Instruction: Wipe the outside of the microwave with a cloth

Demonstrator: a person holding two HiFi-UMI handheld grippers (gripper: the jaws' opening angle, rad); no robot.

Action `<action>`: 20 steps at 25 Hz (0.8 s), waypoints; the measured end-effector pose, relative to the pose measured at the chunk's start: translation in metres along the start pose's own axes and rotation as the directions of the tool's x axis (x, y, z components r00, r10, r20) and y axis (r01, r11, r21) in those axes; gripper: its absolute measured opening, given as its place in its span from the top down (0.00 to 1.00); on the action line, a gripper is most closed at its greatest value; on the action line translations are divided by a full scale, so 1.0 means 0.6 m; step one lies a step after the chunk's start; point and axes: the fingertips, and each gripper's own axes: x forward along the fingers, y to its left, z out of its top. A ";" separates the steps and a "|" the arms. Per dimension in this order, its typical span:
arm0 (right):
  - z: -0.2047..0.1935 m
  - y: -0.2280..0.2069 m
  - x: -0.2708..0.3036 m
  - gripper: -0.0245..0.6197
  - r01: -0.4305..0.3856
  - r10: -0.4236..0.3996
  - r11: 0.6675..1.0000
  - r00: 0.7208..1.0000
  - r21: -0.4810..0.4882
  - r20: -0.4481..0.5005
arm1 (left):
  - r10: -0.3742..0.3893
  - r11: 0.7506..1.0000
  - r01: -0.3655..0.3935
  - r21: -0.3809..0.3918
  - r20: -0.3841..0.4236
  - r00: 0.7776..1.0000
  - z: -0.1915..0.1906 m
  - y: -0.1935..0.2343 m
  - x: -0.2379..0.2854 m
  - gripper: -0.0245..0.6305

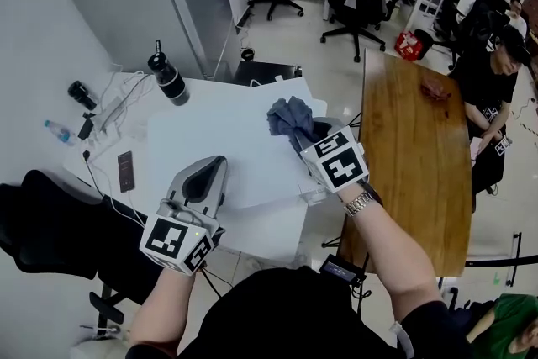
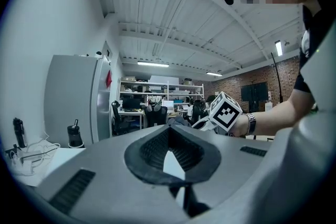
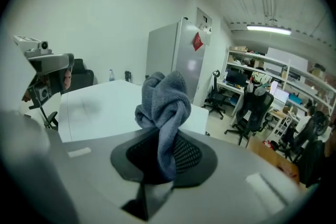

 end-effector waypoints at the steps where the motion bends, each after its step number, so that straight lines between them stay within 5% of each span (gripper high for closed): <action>1: -0.004 -0.011 -0.006 0.85 0.003 -0.004 1.000 1.000 0.006 0.006 | 0.003 1.000 -0.003 0.003 -0.004 1.000 0.001 -0.007 0.006 0.96; 20: -0.076 -0.127 -0.035 0.86 0.009 -0.019 0.993 0.997 0.120 0.081 | 0.073 0.997 -0.073 0.013 -0.044 0.996 0.003 -0.072 0.054 0.96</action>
